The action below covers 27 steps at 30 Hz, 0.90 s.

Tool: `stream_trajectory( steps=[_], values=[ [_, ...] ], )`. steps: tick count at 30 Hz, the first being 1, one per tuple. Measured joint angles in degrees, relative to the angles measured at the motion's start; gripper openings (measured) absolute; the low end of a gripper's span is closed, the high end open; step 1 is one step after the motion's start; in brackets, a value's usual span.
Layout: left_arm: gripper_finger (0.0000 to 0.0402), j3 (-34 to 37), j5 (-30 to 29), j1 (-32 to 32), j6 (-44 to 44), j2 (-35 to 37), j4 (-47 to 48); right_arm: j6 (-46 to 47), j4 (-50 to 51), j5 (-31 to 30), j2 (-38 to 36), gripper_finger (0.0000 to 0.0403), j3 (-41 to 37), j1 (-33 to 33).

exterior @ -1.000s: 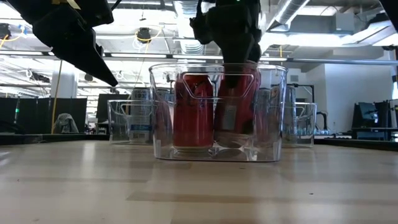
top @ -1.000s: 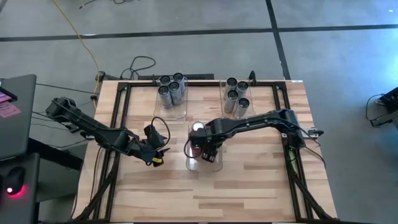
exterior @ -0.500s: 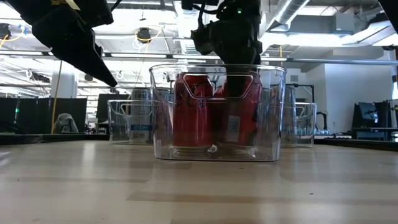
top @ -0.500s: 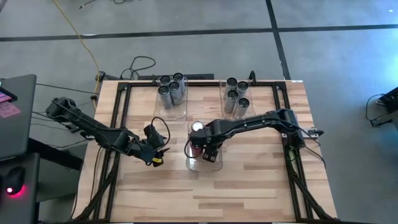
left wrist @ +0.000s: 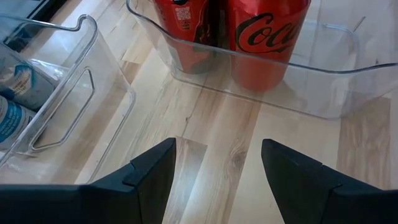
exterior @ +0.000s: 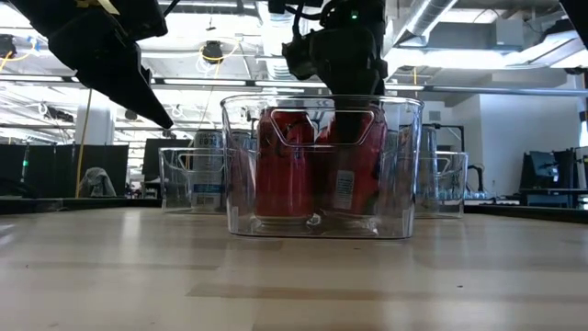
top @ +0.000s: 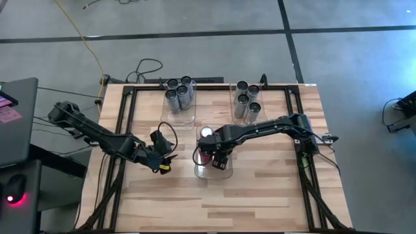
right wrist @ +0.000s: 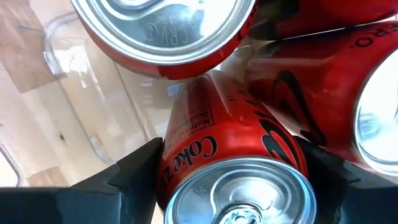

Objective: Sort soda cans
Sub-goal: Put the red soda can into the center transparent bin

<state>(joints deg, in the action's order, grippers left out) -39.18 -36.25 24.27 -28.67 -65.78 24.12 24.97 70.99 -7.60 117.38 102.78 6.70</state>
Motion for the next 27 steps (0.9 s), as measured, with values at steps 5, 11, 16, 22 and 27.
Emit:
stream_trajectory(
  steps=[5,11,16,22,27],
  values=[
    [0.0234,0.0,0.0,0.0,-0.02,0.0,-0.01,-0.02,0.78,0.02,-0.02,0.0307,0.0,0.0],
    [0.0234,0.0,0.0,0.01,-0.09,0.0,-0.07,-0.2,4.31,0.0,-0.19,0.0307,1.01,0.0],
    [0.0234,0.0,-0.02,0.01,0.81,0.0,-2.14,-1.49,3.92,0.0,-0.17,0.0307,1.01,0.0],
    [0.0234,0.0,-0.04,0.2,2.88,0.0,-4.73,-2.03,3.76,-0.02,-0.17,0.0307,1.01,0.0],
    [0.0234,0.0,-2.88,0.19,4.04,0.0,-5.4,-1.66,3.22,-0.26,-0.17,0.0313,1.01,0.0]
  ],
)
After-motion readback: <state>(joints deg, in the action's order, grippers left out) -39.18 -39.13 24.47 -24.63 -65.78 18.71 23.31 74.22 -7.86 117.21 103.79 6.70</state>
